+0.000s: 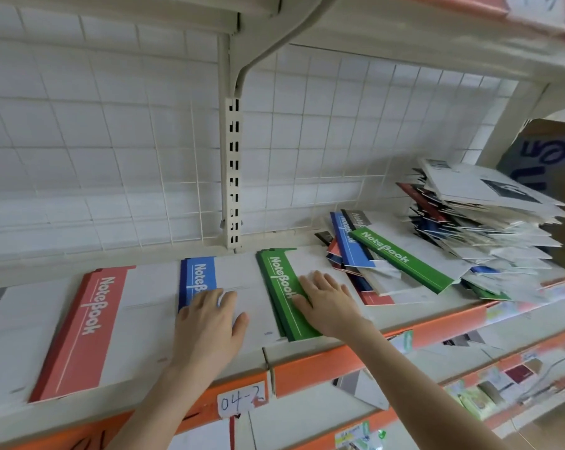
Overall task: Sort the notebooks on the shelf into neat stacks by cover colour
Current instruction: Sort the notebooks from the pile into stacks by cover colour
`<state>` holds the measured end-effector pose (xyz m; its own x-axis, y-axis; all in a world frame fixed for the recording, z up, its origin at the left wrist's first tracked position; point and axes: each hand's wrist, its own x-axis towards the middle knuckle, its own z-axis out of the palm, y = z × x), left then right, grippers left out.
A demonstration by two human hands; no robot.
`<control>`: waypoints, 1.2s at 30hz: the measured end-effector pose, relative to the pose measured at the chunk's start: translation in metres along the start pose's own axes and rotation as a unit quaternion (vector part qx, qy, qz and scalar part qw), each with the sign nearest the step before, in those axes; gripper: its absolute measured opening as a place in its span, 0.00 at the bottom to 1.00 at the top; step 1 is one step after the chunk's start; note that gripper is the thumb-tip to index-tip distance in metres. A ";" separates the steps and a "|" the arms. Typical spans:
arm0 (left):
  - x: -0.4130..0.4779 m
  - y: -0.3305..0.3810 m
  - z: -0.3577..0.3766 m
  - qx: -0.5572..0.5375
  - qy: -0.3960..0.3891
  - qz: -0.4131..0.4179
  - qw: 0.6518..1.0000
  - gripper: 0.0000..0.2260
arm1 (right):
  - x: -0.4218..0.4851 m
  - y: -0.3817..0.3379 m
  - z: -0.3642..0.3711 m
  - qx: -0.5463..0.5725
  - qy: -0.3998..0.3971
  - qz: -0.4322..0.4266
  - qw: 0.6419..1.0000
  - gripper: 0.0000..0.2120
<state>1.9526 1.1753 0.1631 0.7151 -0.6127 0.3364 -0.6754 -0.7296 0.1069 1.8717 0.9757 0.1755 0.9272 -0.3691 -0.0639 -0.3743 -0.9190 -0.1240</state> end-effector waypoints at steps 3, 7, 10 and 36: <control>0.003 0.010 0.002 -0.017 0.011 -0.004 1.000 0.17 | -0.003 0.012 -0.005 0.032 0.120 -0.020 0.992 0.18; 0.010 0.026 0.002 -0.017 0.000 -0.003 1.000 0.17 | 0.000 0.056 -0.023 0.036 0.312 0.007 0.949 0.14; 0.016 0.039 0.002 0.007 -0.002 0.021 1.000 0.15 | -0.005 0.096 -0.042 -0.015 0.225 0.149 0.963 0.17; 0.054 0.159 -0.012 -0.521 -0.139 -0.080 0.839 0.16 | -0.067 0.061 -0.042 -0.093 0.294 -0.081 0.948 0.20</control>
<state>1.8818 1.0296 0.2096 0.7274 -0.6858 0.0241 -0.2548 -0.2373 0.9374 1.7870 0.9383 0.2136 0.8397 -0.1842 0.5108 -0.2683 -0.9586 0.0954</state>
